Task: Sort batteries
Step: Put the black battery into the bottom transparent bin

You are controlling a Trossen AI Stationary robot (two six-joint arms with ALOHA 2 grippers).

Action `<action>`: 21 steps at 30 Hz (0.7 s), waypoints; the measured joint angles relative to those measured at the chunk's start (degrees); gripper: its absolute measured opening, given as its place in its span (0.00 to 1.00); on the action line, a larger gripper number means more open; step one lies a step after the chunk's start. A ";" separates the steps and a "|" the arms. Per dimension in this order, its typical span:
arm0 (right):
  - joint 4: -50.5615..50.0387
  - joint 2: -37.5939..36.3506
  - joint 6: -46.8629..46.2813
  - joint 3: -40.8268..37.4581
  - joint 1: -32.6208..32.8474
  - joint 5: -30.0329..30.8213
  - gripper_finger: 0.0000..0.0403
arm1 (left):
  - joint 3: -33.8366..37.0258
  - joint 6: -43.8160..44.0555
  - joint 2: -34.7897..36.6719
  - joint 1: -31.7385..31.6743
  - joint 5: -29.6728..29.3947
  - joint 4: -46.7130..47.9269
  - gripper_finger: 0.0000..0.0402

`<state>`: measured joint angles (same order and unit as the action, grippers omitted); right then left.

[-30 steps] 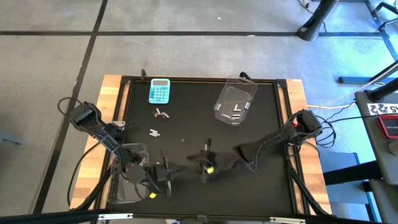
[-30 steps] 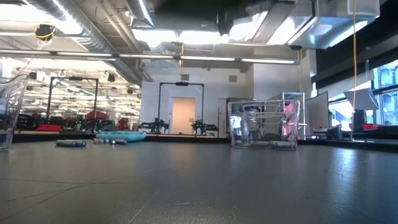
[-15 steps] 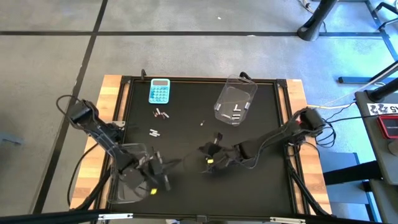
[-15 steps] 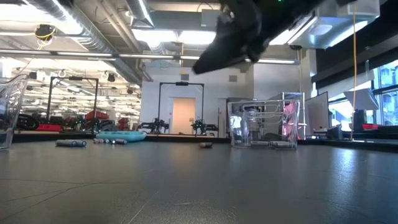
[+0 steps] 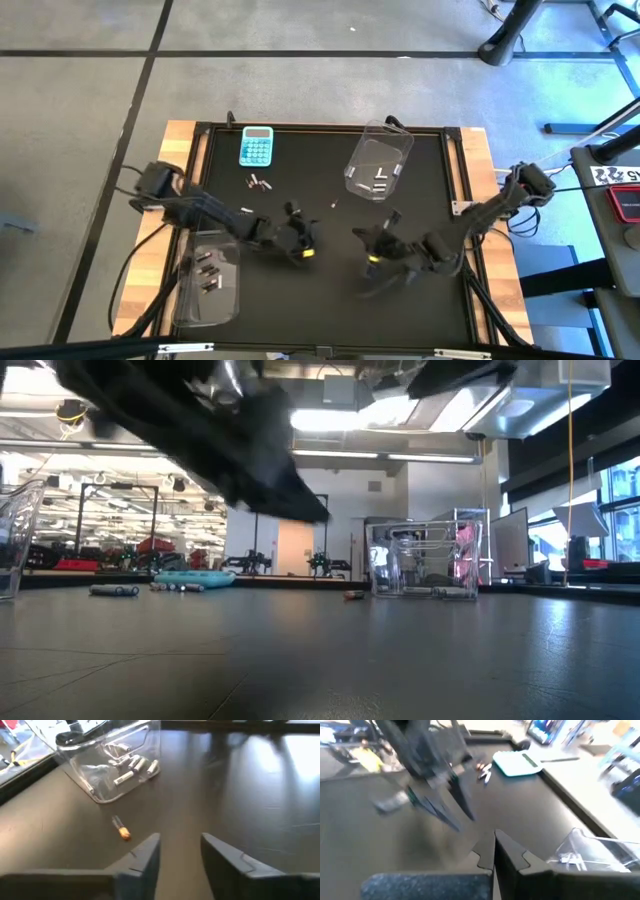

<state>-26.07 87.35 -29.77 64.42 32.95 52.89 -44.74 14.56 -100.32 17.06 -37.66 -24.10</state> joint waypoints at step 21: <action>-0.69 0.28 -4.69 -0.02 8.70 8.73 0.02 | -15.56 4.27 -24.07 -14.89 7.74 -4.33 0.44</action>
<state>-26.76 87.64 -34.46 64.40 41.65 61.61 -60.29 18.83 -124.38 2.17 -29.92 -28.43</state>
